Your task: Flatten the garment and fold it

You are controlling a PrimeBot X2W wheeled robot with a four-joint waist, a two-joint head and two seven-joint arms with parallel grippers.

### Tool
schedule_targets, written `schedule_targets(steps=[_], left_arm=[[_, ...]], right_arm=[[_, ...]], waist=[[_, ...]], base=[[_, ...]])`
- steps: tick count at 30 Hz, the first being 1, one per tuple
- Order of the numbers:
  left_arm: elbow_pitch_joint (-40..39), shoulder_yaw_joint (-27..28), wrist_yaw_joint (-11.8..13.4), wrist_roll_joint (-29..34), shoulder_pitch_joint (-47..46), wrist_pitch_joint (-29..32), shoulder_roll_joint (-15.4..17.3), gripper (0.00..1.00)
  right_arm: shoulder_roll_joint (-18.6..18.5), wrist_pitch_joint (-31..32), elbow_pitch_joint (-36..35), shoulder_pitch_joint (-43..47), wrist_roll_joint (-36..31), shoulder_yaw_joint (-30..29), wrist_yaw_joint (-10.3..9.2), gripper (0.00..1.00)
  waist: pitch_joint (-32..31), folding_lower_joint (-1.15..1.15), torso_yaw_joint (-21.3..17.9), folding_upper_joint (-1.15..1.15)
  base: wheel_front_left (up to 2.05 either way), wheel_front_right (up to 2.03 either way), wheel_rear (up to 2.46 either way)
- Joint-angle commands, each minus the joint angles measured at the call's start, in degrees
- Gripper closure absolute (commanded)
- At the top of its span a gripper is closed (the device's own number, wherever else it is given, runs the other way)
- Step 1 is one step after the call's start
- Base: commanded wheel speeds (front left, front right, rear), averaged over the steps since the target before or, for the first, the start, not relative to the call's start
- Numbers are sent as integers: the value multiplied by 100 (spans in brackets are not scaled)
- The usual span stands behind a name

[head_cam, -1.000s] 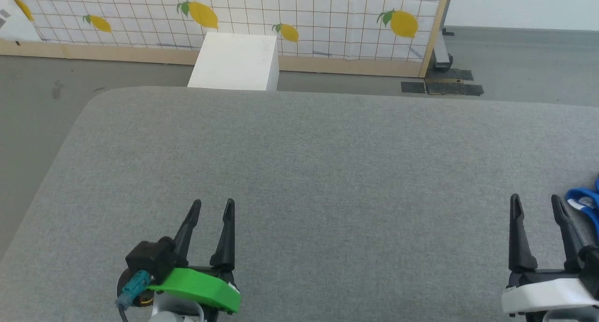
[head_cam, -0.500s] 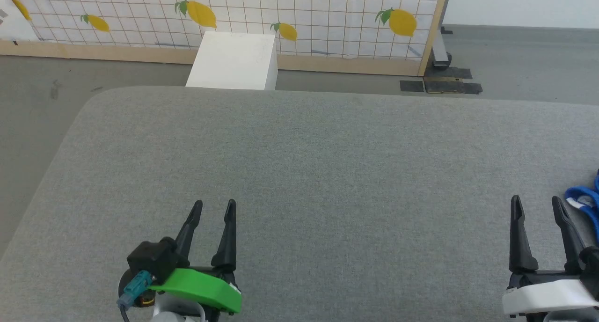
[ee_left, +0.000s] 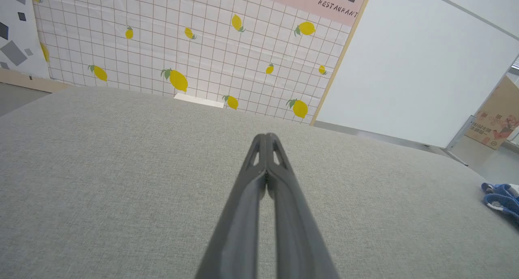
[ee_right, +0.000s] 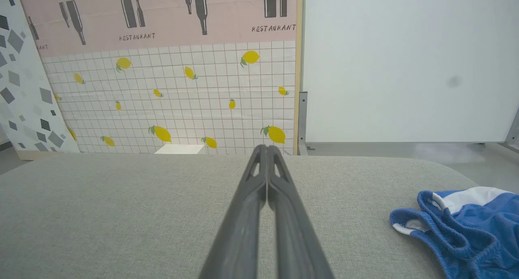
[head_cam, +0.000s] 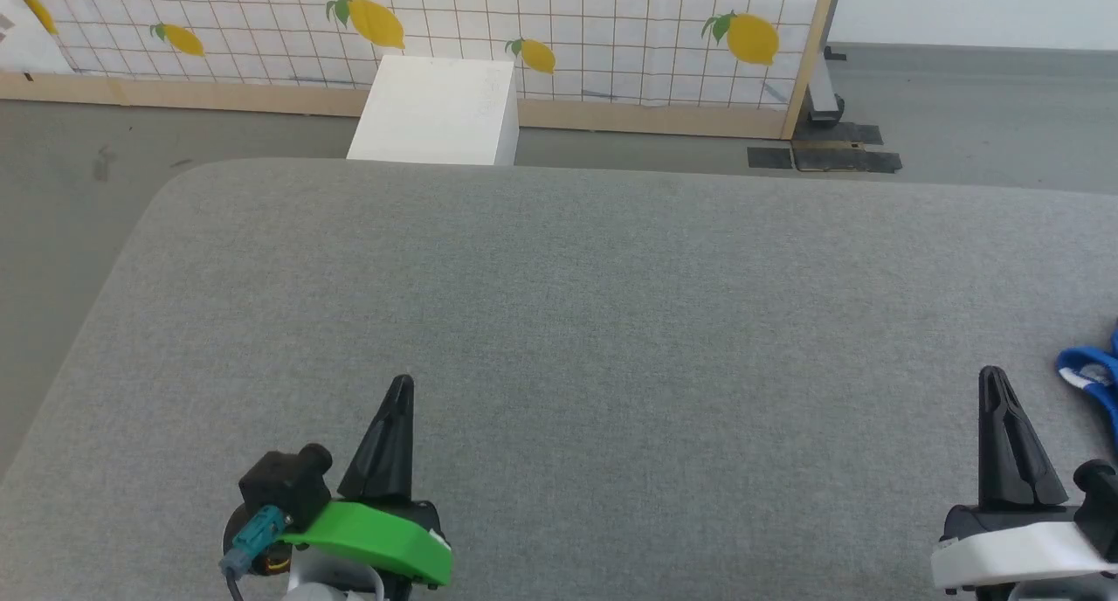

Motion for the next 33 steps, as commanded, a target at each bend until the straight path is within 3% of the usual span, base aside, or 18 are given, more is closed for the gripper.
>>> schedule_targets(steps=[1, 33], left_arm=[[-1, 1, 1, 3, 0, 2, 0, 100], [-186, 182, 153, 427, 37, 318, -7, 100]], right_arm=[[0, 2, 0, -1, -1, 3, -1, 100], [1, 317, 2, -109, -122, 206, -2, 100]], waist=[[0, 0, -1, 0], [-18, 0, -97, 0]], base=[[0, 0, 0], [0, 0, 0]])
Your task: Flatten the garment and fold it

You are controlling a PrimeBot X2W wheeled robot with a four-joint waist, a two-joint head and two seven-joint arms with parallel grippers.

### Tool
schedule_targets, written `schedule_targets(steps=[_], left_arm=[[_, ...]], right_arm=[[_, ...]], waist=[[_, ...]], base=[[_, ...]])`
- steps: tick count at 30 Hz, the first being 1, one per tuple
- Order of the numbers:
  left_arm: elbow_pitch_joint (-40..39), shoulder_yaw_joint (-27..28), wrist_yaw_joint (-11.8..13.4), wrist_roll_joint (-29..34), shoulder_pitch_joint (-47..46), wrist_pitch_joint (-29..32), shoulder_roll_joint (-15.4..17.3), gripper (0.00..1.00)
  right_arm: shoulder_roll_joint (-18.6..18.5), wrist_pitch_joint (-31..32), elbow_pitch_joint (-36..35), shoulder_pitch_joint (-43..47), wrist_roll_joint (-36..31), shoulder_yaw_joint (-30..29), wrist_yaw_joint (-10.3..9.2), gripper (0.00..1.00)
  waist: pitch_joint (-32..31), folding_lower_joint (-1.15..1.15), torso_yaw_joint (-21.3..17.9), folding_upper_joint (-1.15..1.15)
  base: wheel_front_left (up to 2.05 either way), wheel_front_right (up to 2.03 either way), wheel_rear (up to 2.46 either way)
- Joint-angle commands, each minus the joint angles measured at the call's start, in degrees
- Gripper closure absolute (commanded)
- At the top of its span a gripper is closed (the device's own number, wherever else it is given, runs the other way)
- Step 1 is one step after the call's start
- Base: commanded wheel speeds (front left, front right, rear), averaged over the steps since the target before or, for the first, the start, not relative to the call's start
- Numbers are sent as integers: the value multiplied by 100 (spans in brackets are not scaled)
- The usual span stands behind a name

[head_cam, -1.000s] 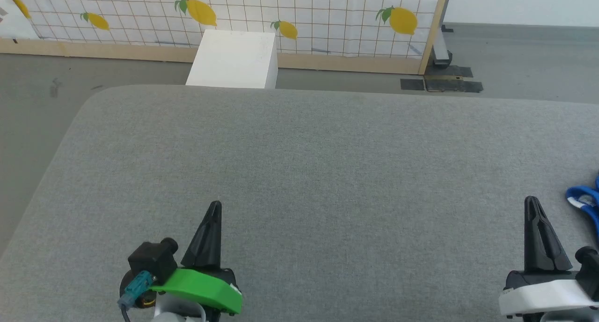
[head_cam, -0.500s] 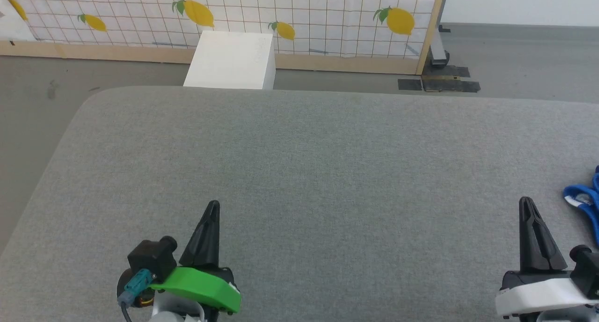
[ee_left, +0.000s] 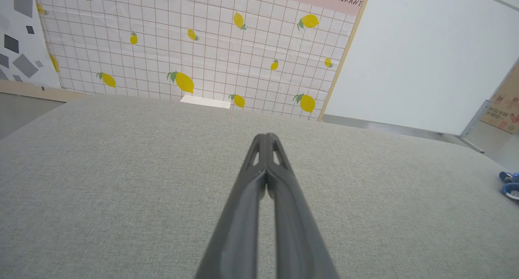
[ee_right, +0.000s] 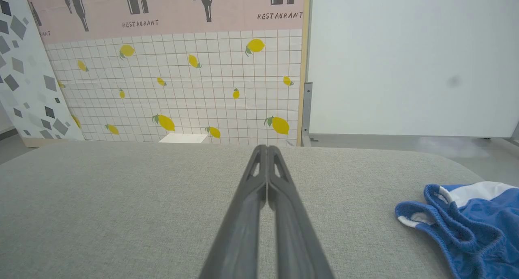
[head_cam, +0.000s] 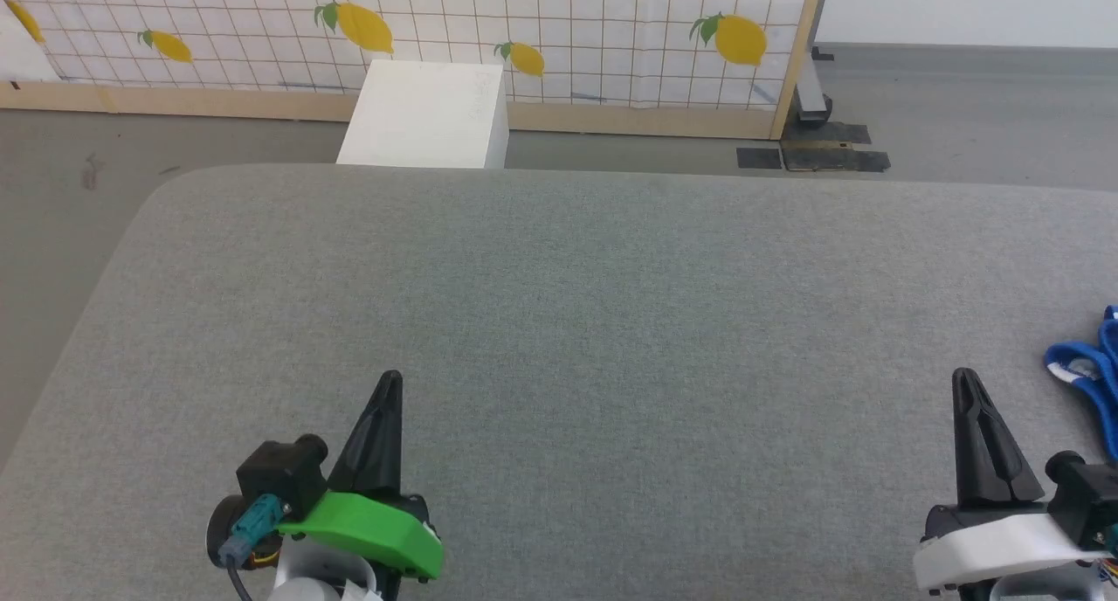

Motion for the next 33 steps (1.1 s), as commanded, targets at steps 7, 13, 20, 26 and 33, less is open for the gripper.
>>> schedule_targets(steps=[7, 13, 20, 26, 33], left_arm=[[-71, 69, 78, 167, 47, 99, -9, 100], [-112, 108, 112, 260, 55, 168, -11, 100], [-172, 167, 161, 398, 67, 271, -13, 100], [-213, 207, 194, 491, 76, 340, -15, 100], [-261, 254, 234, 601, 85, 423, -17, 100]], right_arm=[[2, 112, 3, -108, -79, 76, -2, 100], [2, 181, 3, -132, -105, 121, -2, 100], [2, 283, 4, -167, -144, 187, -3, 100], [3, 352, 4, -191, -171, 232, -3, 100], [3, 434, 5, -219, -203, 285, -4, 100]], waist=[[-5, 0, -26, 0], [-9, 0, -47, 0], [-15, 0, -78, 0], [-19, 0, -99, 0], [-24, 0, -123, 0]], base=[[0, 0, 0], [0, 0, 0], [0, 0, 0], [0, 0, 0], [0, 0, 0]])
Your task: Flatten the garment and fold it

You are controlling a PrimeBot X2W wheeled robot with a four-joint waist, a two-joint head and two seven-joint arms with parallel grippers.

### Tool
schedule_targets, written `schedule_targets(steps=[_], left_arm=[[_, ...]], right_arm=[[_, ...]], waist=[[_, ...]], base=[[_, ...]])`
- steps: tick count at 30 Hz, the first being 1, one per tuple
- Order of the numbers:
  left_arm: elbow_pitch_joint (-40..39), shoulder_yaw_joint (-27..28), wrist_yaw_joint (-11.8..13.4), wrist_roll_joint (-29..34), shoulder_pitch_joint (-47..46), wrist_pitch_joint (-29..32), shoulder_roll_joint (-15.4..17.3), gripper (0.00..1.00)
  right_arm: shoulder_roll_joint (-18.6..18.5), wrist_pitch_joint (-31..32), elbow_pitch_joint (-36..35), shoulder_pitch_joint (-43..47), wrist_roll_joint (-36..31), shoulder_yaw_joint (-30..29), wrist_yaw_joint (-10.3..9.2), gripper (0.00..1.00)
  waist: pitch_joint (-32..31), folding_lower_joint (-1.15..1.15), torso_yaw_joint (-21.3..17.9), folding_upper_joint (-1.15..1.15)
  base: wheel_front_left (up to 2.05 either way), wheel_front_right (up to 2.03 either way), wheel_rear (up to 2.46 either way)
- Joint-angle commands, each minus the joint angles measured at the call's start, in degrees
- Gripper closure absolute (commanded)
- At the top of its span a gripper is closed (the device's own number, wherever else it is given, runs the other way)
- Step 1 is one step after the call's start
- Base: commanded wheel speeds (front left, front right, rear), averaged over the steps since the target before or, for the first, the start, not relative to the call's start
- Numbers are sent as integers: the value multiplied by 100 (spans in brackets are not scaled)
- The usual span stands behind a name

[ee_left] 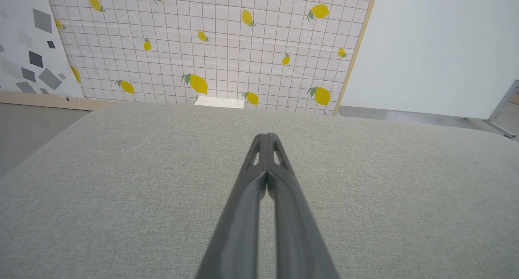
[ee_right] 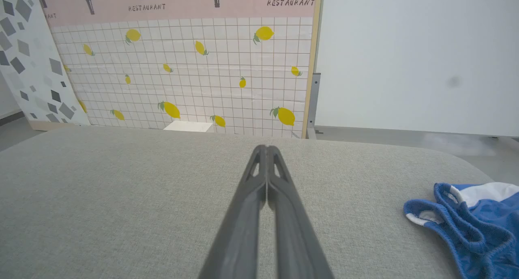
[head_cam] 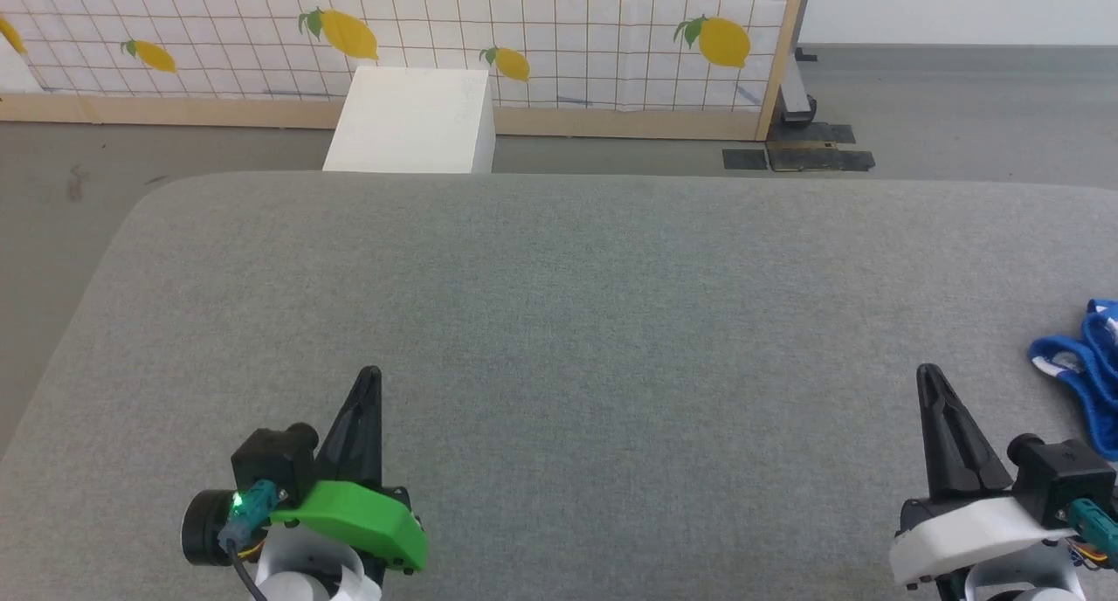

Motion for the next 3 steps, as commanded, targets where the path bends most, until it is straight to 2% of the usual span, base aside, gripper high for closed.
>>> schedule_targets(steps=[1, 3], left_arm=[[-47, 27, 41, 109, 79, 28, -16, 100], [-62, 41, 53, 143, 82, 53, -17, 100]], right_arm=[[3, 36, 5, -100, -63, 32, -4, 100], [3, 62, 5, -109, -72, 49, -4, 100]], waist=[[-1, 0, -4, 0], [-2, 0, -12, 0]], base=[[0, 0, 0], [0, 0, 0]])
